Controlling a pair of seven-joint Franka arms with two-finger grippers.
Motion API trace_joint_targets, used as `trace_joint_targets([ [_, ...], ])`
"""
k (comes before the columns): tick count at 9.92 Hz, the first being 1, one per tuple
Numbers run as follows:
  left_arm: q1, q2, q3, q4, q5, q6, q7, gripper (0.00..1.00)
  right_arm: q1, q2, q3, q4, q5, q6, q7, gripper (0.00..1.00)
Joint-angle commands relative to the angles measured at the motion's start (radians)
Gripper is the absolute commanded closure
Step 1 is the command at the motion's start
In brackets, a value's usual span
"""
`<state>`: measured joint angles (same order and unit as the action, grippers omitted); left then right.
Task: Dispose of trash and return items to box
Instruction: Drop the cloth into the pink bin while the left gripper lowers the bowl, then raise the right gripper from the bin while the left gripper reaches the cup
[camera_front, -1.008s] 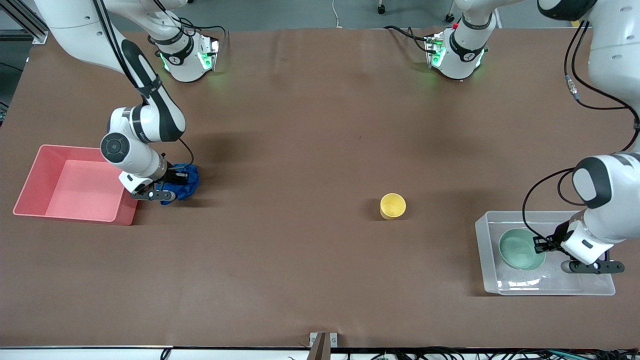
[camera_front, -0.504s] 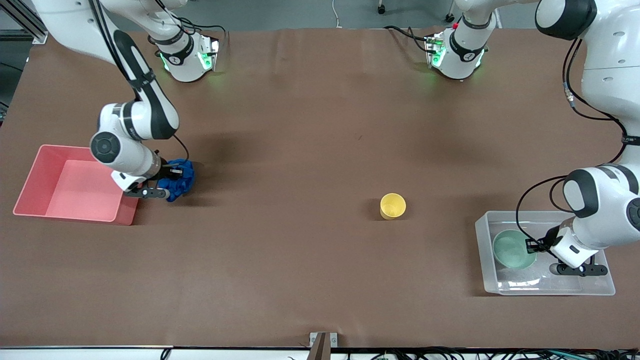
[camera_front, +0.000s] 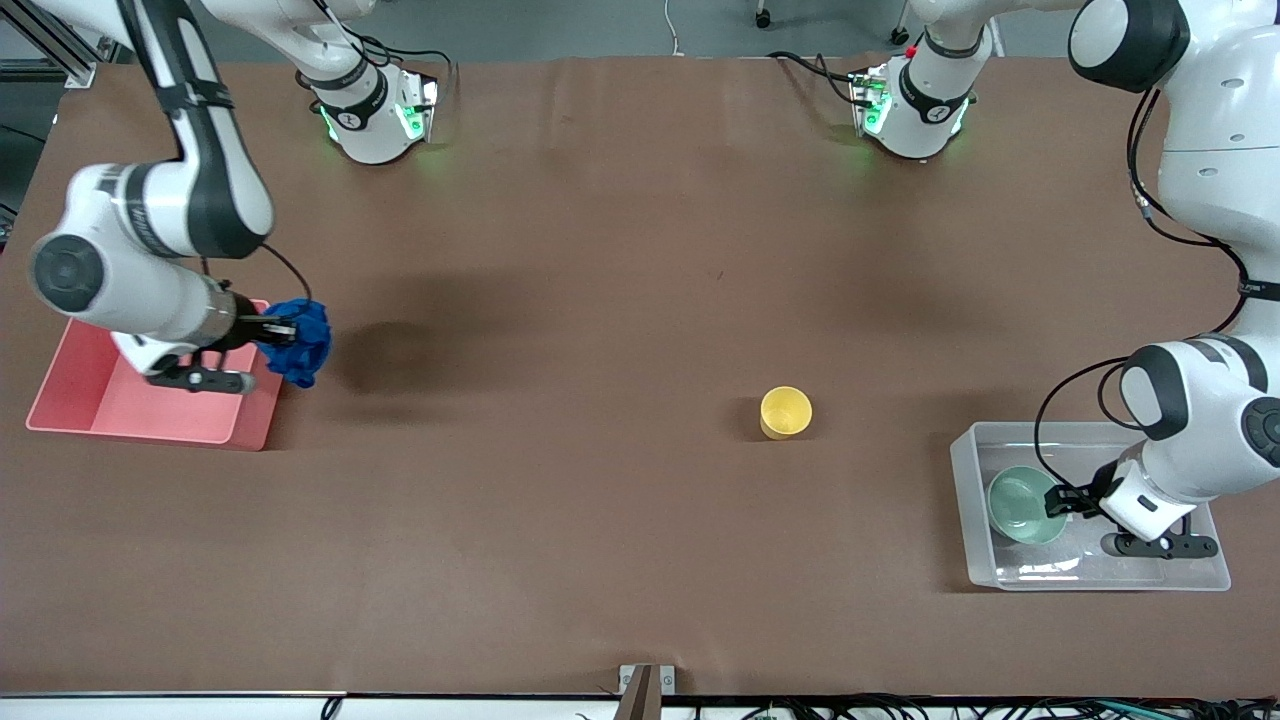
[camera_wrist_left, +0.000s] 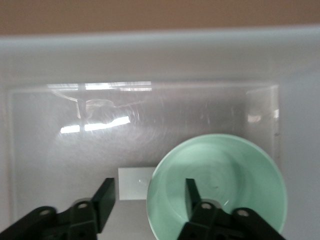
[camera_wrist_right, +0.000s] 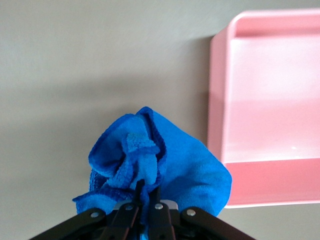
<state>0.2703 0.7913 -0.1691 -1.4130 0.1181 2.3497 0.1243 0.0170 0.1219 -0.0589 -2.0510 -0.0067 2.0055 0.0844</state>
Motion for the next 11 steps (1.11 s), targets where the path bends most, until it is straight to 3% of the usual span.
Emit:
trace_joint_targets([
  [1,-0.005,-0.071,-0.015,-0.012,0.02,-0.09,-0.024,0.0,-0.101,-0.024,0.01,0.029,-0.007,-0.013,-0.07,0.99],
  [4,-0.057,-0.199,-0.076,-0.073,0.02,-0.23,-0.27,0.0,-0.237,-0.013,0.011,0.019,-0.044,0.048,-0.127,0.98],
  [7,-0.182,-0.297,-0.118,-0.162,0.02,-0.276,-0.623,0.0,-0.34,0.079,0.011,-0.018,-0.044,0.18,-0.236,0.92],
  [8,-0.238,-0.314,-0.118,-0.196,0.021,-0.274,-0.74,0.0,-0.356,0.117,0.011,-0.018,-0.044,0.199,-0.267,0.74],
  [9,-0.296,-0.325,-0.118,-0.222,0.022,-0.267,-0.846,0.0,-0.367,0.145,0.011,-0.02,-0.044,0.235,-0.268,0.3],
  [10,-0.343,-0.326,-0.118,-0.247,0.029,-0.256,-0.956,0.0,-0.374,0.147,0.013,-0.017,-0.044,0.242,-0.269,0.07],
  [11,-0.397,-0.322,-0.118,-0.28,0.058,-0.221,-1.064,0.0,-0.37,0.142,0.011,-0.014,-0.044,0.231,-0.269,0.0],
])
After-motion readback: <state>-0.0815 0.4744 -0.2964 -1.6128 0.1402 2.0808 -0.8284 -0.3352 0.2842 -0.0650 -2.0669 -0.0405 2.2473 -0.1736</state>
